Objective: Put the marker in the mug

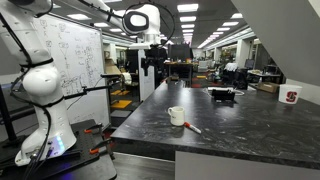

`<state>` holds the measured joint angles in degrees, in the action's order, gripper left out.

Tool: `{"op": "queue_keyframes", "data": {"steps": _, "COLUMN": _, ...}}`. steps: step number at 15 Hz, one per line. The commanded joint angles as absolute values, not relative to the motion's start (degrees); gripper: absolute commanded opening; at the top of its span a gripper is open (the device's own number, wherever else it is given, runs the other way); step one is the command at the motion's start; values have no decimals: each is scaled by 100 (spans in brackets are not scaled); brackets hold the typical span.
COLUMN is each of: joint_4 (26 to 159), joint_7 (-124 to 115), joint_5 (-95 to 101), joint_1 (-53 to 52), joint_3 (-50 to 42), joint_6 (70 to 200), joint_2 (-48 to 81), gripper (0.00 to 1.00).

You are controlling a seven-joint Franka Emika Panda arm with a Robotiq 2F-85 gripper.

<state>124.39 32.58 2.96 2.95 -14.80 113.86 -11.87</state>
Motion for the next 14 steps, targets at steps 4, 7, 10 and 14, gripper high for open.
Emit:
{"op": "queue_keyframes", "data": {"steps": 4, "joint_4": 11231, "joint_7": 5238, "joint_5": 590, "joint_1": 689, "joint_3": -1420, "joint_6": 11547, "joint_2": 303, "gripper": 100}}
{"op": "queue_keyframes", "data": {"steps": 7, "joint_4": 10498, "joint_7": 6368, "joint_5": 484, "joint_1": 1013, "joint_3": -1317, "joint_6": 11361, "joint_2": 1114, "gripper": 100}}
{"op": "queue_keyframes", "data": {"steps": 10, "joint_4": 9733, "joint_7": 7362, "joint_5": 575, "joint_1": 1362, "joint_3": -1148, "joint_6": 11263, "joint_2": 1911, "gripper": 100}}
{"op": "queue_keyframes", "data": {"steps": 14, "joint_4": 8774, "joint_7": 8638, "joint_5": 520, "joint_1": 1768, "joint_3": -770, "joint_6": 11297, "joint_2": 2873, "gripper": 100}}
